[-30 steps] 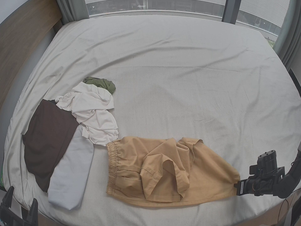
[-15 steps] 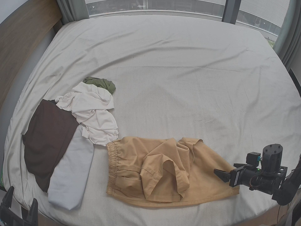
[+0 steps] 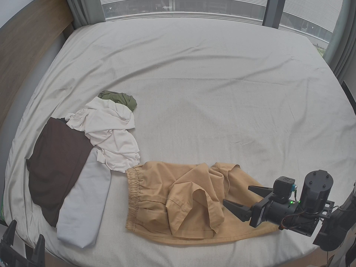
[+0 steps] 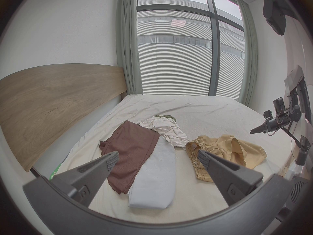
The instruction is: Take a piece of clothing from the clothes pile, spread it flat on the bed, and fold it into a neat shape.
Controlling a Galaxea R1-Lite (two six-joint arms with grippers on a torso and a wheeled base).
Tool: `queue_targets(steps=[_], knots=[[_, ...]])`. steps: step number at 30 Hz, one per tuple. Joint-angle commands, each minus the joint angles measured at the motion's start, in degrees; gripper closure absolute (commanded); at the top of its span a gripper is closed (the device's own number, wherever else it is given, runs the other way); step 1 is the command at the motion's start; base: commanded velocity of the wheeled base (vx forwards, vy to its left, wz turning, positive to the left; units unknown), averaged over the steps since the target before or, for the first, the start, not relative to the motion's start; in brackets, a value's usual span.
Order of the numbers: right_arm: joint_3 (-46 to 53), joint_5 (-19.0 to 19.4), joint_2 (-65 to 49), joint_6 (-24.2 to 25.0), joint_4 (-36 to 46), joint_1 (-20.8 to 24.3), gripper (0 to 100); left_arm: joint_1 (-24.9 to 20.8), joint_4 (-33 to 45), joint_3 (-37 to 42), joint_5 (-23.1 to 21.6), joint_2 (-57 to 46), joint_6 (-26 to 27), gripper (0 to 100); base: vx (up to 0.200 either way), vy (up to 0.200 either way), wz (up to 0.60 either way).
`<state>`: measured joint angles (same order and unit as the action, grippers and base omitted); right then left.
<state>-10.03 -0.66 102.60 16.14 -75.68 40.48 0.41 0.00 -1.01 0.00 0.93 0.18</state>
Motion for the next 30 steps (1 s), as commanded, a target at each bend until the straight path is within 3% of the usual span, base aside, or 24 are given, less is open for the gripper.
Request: queue_targets(steps=[1,11,30], knots=[[-1.04,0.31,0.94,0.03,-0.08,3.37,0,0.02,0.0,1.01,0.0,-0.93,-0.01,0,0.0,0.0,0.0],[-3.41,2.42,5.42,0.3,-0.17,8.47,0,0.02,0.0,1.01,0.09,-0.93,-0.01,0,0.0,0.0,0.0],[-8.07,5.4,14.21,1.35,-0.08,9.26,0,-0.06,0.0,1.01,0.09,-0.93,-0.01,0,0.0,0.0,0.0]])
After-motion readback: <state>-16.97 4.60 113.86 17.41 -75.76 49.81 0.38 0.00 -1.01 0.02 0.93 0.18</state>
